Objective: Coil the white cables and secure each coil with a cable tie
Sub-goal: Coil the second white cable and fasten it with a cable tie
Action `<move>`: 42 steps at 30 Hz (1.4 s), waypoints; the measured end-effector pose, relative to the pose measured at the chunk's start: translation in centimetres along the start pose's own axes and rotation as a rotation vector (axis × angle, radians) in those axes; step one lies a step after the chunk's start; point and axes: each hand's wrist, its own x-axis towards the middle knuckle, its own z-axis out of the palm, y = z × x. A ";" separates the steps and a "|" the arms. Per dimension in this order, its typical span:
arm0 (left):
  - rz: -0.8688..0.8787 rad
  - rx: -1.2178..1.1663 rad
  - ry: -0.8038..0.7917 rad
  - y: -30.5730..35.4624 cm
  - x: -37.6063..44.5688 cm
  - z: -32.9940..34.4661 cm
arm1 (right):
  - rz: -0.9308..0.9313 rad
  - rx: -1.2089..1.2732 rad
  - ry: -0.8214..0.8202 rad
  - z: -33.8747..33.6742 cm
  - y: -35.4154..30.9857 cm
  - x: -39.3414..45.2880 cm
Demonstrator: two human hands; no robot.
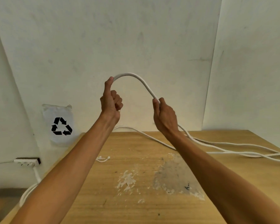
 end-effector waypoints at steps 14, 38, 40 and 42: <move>0.043 0.278 -0.075 2.0 0.1 -3.7 | -0.246 -0.005 0.124 0.6 -4.7 3.5; 0.189 -0.153 0.114 4.0 -5.6 -2.1 | 0.119 0.339 -0.131 4.7 -9.1 0.5; 0.250 -0.128 0.141 3.6 -5.8 -2.0 | 0.139 0.339 -0.275 4.6 -9.7 1.1; 0.317 -0.103 0.156 3.3 -5.9 -2.0 | 0.125 0.320 -0.361 4.4 -9.9 1.4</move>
